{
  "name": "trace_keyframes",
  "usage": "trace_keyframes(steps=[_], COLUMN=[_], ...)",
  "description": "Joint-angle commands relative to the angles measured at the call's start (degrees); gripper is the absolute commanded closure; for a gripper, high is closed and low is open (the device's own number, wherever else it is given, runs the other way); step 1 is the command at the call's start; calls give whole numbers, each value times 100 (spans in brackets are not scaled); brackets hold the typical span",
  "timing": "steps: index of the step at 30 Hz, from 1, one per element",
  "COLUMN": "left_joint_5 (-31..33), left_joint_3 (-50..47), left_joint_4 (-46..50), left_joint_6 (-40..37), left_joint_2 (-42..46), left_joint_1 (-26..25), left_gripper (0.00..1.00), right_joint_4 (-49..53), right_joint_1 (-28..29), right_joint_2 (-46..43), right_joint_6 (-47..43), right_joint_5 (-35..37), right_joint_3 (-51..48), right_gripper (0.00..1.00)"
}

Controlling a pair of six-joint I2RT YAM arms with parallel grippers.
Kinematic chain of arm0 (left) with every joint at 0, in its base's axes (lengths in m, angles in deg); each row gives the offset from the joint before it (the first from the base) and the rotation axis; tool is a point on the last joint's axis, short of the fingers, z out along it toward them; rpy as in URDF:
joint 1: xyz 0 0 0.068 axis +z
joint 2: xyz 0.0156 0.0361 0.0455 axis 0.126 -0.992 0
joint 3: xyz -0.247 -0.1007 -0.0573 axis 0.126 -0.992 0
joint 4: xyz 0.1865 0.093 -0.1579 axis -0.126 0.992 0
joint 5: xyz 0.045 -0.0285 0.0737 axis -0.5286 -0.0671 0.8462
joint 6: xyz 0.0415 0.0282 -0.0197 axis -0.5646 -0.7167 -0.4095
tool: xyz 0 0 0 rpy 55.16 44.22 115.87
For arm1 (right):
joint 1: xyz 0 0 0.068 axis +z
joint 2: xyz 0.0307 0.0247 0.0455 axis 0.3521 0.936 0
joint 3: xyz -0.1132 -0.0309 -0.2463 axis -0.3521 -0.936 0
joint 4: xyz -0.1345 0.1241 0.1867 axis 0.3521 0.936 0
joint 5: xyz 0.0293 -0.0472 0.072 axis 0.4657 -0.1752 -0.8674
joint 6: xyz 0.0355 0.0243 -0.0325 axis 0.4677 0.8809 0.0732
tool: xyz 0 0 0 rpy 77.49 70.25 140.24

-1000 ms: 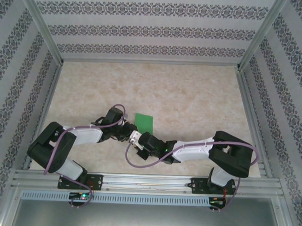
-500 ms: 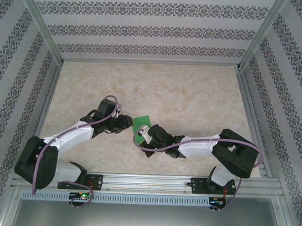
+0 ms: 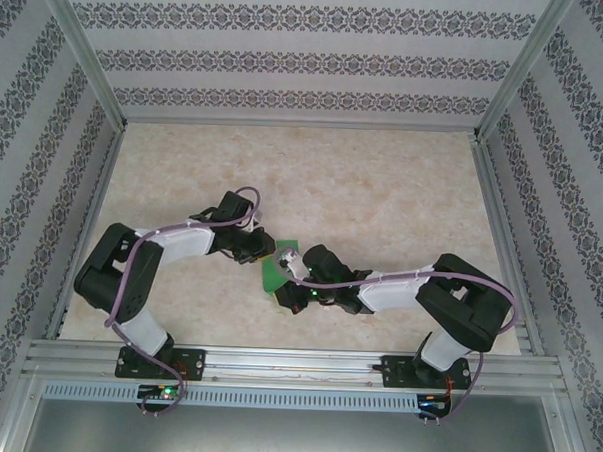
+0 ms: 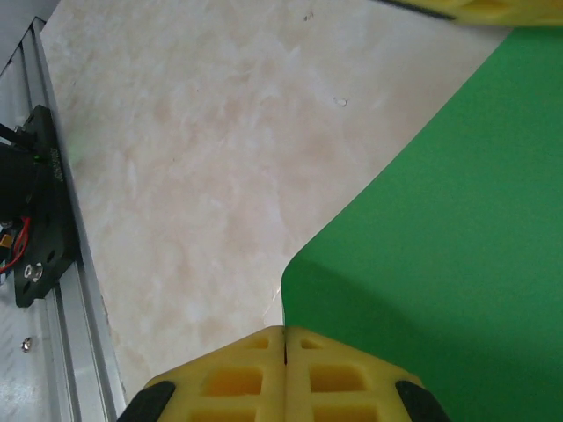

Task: Fold a paper plane with a square sheet of paper (fold left side to right side)
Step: Third fold the triangle at the center of the table.

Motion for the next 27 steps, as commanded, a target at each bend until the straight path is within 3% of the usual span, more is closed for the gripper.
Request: trace_keyframes(steps=[1, 27], left_joint_5=[-10, 634], left_joint_3=[219, 38], left_joint_4=[-91, 208], left_joint_6=[-284, -459], left_joint_2=[-255, -744], left_joint_1=[-58, -400], left_gripper=[84, 90], right_joint_4=[-317, -173], right_joint_1=[-78, -612], right_joint_2=[81, -19], right_joint_6=[205, 745], right_joint_5=[-247, -255], right_joint_3=[-96, -183], right_gripper=[100, 100])
